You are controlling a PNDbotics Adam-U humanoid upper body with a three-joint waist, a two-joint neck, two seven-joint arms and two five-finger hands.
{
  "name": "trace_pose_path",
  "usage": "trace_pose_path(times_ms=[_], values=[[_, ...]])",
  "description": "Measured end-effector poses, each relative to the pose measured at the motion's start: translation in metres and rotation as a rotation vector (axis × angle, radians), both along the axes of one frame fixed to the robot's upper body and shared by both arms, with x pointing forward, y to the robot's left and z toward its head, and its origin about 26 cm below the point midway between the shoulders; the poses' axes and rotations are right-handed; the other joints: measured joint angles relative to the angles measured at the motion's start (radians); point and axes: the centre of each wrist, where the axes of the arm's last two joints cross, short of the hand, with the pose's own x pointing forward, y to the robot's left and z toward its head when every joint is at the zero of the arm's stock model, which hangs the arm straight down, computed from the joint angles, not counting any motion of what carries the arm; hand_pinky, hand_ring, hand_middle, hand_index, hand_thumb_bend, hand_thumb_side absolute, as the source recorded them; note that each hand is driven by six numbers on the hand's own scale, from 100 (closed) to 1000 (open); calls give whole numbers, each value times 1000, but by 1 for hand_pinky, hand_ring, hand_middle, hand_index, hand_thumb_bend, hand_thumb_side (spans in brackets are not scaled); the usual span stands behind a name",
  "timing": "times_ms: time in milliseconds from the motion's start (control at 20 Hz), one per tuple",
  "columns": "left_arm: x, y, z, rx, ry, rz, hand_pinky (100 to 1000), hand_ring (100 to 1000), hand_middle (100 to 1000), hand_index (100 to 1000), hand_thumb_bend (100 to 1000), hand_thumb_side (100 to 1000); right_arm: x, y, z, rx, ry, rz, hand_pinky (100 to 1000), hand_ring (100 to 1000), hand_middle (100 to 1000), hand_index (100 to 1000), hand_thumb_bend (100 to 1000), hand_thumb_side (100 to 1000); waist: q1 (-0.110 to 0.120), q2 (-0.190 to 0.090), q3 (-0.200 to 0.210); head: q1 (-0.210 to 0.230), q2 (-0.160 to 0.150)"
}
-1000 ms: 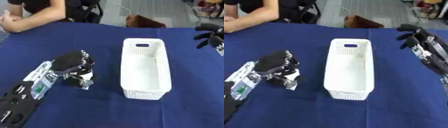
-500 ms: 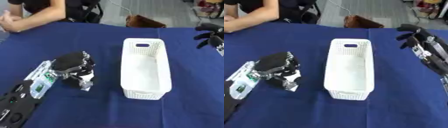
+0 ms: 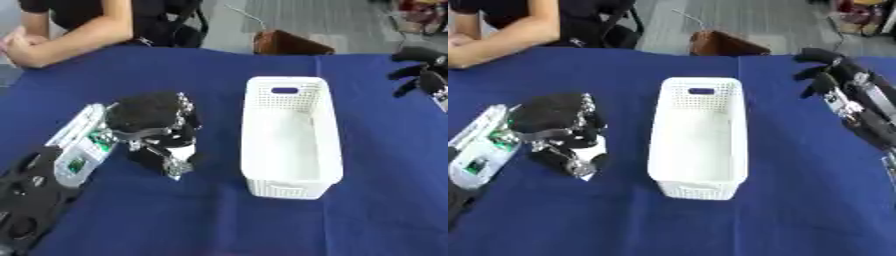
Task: Pick up objects on the table and place them in the box.
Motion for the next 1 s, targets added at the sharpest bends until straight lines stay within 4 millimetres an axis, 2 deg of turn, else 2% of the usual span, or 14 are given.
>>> trace_pose_path(times_ms=[150, 300, 800, 1000], values=[[-8, -7, 17, 7, -41, -41, 100, 100, 100, 100, 100, 329, 0, 0, -2, -4, 6, 1, 618, 771, 856, 946, 126, 829, 7, -6, -2, 8, 0], [-12, -13, 24, 5, -55, -63, 100, 100, 100, 100, 100, 324, 0, 0, -3, -6, 10, 1, 618, 771, 856, 946, 127, 828, 12, -8, -8, 11, 0], [-15, -23, 33, -7, -67, -94, 100, 100, 100, 100, 100, 342, 0, -1, -4, -12, 17, 3, 617, 770, 856, 946, 132, 825, 22, -10, -29, 18, -2], [-15, -31, 38, -26, -69, -123, 100, 100, 100, 100, 100, 356, 1, 0, -6, -19, 21, 9, 617, 770, 856, 946, 131, 826, 28, -10, -56, 30, -5]])
